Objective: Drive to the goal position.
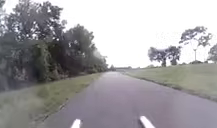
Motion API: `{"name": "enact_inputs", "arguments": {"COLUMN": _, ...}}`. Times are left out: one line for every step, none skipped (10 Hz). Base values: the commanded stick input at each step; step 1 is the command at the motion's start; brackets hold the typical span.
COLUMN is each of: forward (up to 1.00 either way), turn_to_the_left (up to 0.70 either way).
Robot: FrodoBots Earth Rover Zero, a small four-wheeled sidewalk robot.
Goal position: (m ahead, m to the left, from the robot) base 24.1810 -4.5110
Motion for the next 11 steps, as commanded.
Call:
{"name": "enact_inputs", "arguments": {"forward": 0.7, "turn_to_the_left": 0.0}}
{"name": "enact_inputs", "arguments": {"forward": 0.7, "turn_to_the_left": 0.0}}
{"name": "enact_inputs", "arguments": {"forward": 0.7, "turn_to_the_left": 0.0}}
{"name": "enact_inputs", "arguments": {"forward": 0.7, "turn_to_the_left": 0.0}}
{"name": "enact_inputs", "arguments": {"forward": 0.7, "turn_to_the_left": 0.0}}
{"name": "enact_inputs", "arguments": {"forward": 0.7, "turn_to_the_left": 0.0}}
{"name": "enact_inputs", "arguments": {"forward": 0.7, "turn_to_the_left": 0.0}}
{"name": "enact_inputs", "arguments": {"forward": 0.7, "turn_to_the_left": 0.0}}
{"name": "enact_inputs", "arguments": {"forward": 0.7, "turn_to_the_left": 0.0}}
{"name": "enact_inputs", "arguments": {"forward": 0.7, "turn_to_the_left": -0.04}}
{"name": "enact_inputs", "arguments": {"forward": 0.7, "turn_to_the_left": -0.04}}
